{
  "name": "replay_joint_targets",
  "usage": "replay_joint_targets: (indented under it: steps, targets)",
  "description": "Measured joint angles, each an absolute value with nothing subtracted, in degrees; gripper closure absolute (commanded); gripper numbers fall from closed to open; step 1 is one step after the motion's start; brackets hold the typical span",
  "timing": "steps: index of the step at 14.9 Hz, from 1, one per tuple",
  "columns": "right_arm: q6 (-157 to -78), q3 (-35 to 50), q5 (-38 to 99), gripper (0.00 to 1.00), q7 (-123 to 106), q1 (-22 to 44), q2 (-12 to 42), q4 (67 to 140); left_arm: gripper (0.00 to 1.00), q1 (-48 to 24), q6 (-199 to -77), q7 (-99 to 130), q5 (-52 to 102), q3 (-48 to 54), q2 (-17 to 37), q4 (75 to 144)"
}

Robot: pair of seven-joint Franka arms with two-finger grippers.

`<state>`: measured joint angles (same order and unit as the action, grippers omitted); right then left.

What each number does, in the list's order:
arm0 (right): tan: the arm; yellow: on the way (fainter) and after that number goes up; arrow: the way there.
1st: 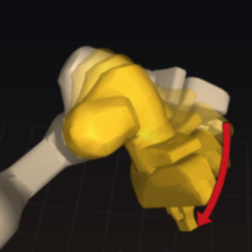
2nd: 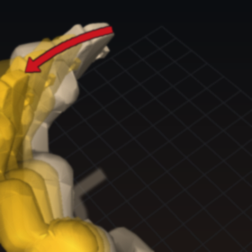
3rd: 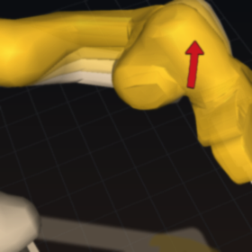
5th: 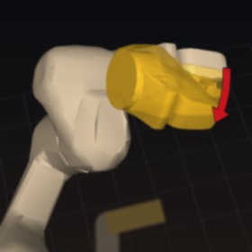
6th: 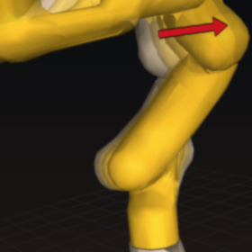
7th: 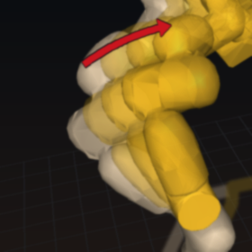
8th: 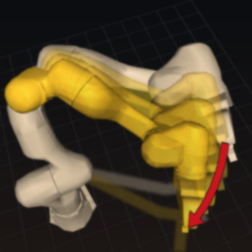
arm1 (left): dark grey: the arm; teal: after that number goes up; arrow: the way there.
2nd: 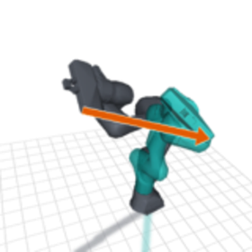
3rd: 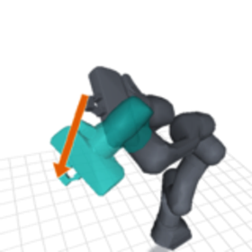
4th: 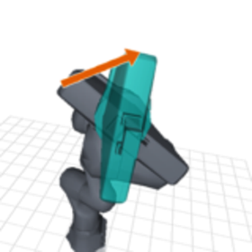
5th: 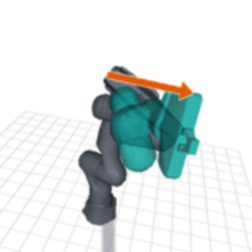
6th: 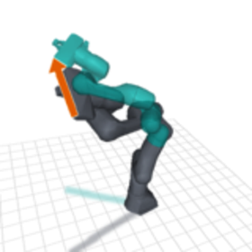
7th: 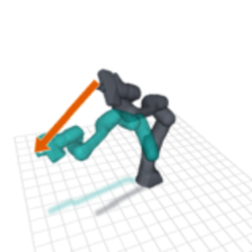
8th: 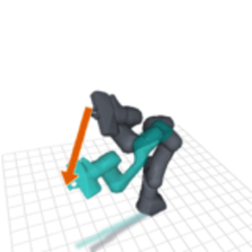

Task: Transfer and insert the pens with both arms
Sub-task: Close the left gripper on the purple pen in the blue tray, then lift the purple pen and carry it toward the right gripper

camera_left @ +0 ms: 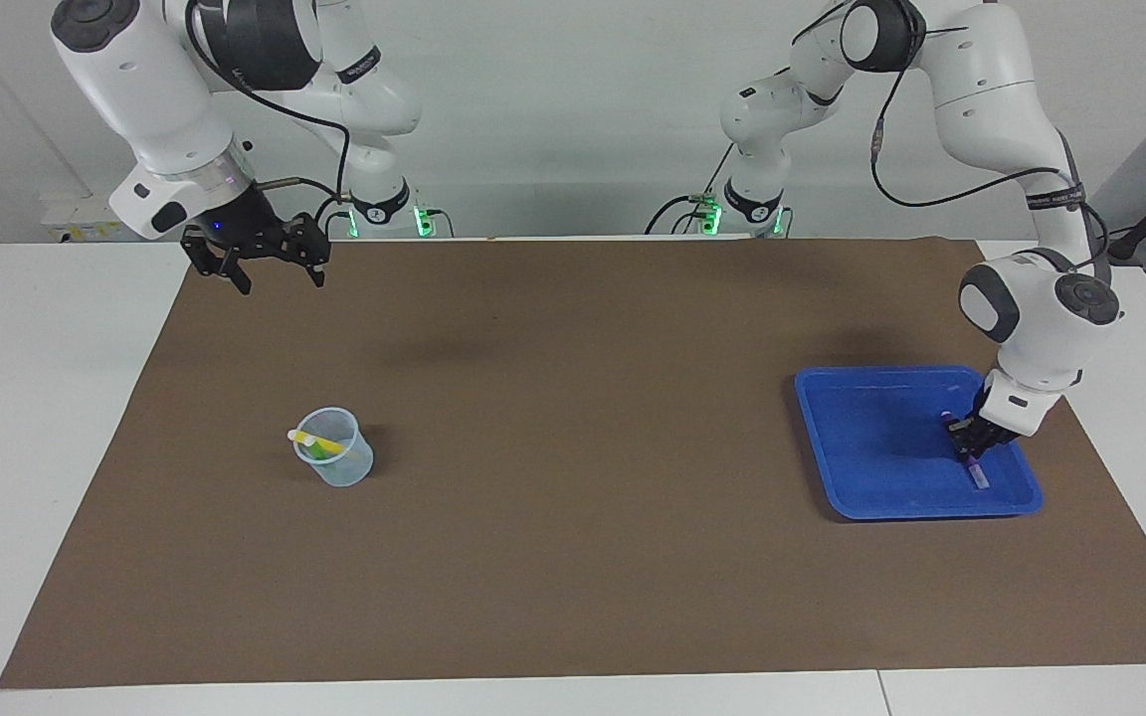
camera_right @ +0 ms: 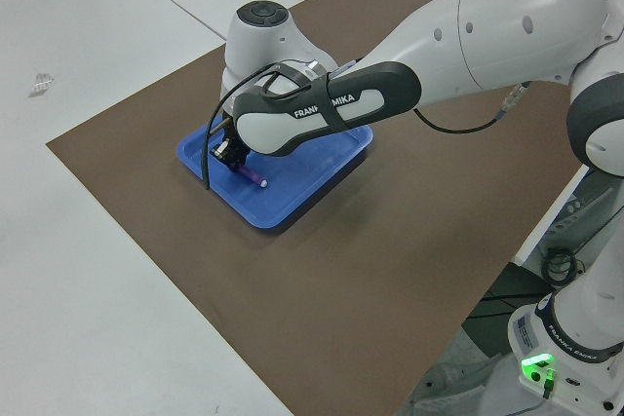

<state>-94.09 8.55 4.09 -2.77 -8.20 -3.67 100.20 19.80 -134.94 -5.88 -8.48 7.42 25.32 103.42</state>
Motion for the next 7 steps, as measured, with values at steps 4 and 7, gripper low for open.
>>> replay_joint_targets:
  steps: [4, 7]
  targets:
    - [-93.7, 8.6, 4.1, 0.00, -2.8, -8.1, -3.7, 100.2, 1.00, 19.8, -123.7, -5.6, 0.7, 7.5, 25.2, 93.6]
    - [-93.4, 8.6, 4.1, 0.00, -2.8, -8.1, -3.7, 100.2, 1.00, 19.8, -121.7, 0.3, 7.0, 8.0, 25.0, 91.2]
